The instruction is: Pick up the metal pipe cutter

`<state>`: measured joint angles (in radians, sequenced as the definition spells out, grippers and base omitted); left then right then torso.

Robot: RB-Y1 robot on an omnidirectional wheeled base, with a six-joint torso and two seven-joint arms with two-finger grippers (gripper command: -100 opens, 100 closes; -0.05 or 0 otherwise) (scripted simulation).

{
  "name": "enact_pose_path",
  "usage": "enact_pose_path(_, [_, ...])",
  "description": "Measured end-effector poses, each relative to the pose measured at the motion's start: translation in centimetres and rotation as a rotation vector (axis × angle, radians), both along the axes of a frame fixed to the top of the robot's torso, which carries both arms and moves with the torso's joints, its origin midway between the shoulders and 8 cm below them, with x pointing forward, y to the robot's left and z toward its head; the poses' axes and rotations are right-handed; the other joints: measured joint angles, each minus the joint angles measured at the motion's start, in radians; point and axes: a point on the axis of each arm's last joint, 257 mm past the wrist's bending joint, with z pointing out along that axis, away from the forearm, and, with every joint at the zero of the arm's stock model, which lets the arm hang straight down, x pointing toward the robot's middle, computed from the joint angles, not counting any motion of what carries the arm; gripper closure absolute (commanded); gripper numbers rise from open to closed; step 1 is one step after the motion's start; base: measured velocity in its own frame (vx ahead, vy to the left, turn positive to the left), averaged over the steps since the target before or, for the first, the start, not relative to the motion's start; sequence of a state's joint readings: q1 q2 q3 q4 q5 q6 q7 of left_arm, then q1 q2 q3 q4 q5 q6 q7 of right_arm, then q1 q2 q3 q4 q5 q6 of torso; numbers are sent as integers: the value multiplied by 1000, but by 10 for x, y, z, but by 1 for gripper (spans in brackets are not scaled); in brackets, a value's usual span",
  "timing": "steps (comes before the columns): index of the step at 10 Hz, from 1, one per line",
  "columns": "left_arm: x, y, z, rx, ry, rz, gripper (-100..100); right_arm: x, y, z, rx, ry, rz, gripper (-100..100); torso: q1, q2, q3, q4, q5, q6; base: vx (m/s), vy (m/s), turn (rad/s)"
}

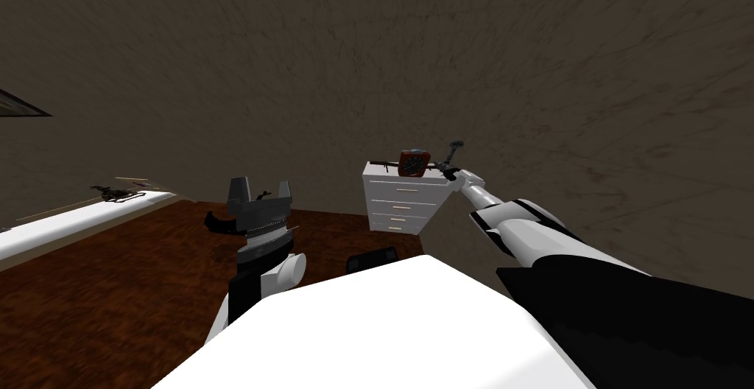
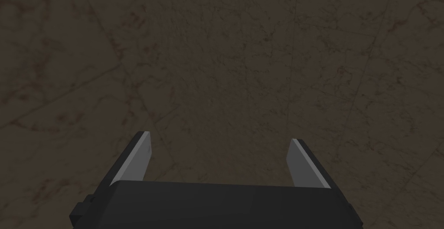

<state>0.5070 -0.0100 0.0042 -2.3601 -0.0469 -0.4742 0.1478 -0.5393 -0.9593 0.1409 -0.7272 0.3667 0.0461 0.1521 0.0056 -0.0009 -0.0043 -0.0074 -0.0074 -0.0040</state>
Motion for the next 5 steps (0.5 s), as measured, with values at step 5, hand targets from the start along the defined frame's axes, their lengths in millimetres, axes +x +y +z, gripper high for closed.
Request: enact_pose_path(5, [0, 0, 0, 0, 0, 0, 0, 33, 27, 20, -33, -8, 78, -100, 0, -4, -2, 0, 1, -1, -10, 4, 2])
